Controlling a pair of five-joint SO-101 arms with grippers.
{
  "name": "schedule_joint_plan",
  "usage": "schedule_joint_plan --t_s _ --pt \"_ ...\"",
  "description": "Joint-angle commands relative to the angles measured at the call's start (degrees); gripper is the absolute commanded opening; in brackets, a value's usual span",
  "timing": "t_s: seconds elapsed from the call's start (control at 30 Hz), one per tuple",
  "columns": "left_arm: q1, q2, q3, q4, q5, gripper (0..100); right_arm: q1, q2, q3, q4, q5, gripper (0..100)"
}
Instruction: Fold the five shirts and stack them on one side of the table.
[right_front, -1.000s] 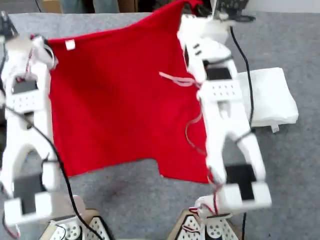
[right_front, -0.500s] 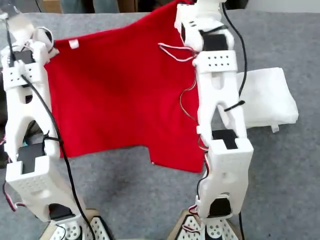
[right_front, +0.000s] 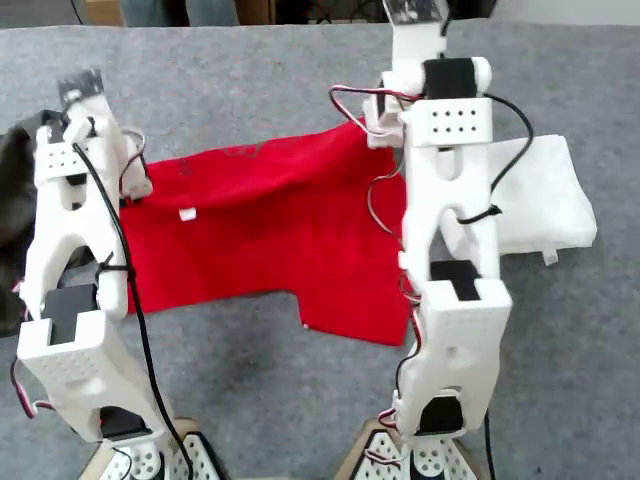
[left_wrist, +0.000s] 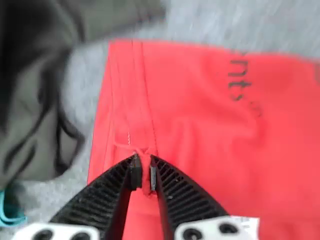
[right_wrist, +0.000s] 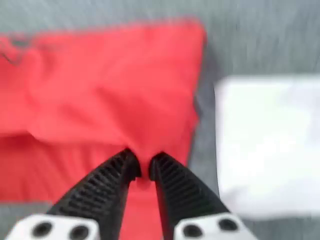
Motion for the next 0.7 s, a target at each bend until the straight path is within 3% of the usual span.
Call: schedule_joint_plan --t_s 0.0,0.17,0.3,0.5,0.67 --pt "-0.31 -1.23 4.44 0.09 -0.97 3 0.97 -9.8 13.41 0.79 3.69 1.3" --pt "-0.84 -1.23 7.6 -2.02 -1.49 3 1.23 -24.66 38.02 -4.13 6.77 1.3" --pt "-0.22 -1.85 7.6 -0.26 -6.42 3 2.29 -34.51 49.8 -7.03 7.12 1.3" --pt "-3.3 -9.58 14.73 -0.35 -13.19 3 2.64 -42.33 61.14 -7.3 7.21 1.3" --pt "-3.12 -19.6 25.63 -4.13 -16.35 3 2.55 -45.49 62.37 -6.95 8.35 1.3"
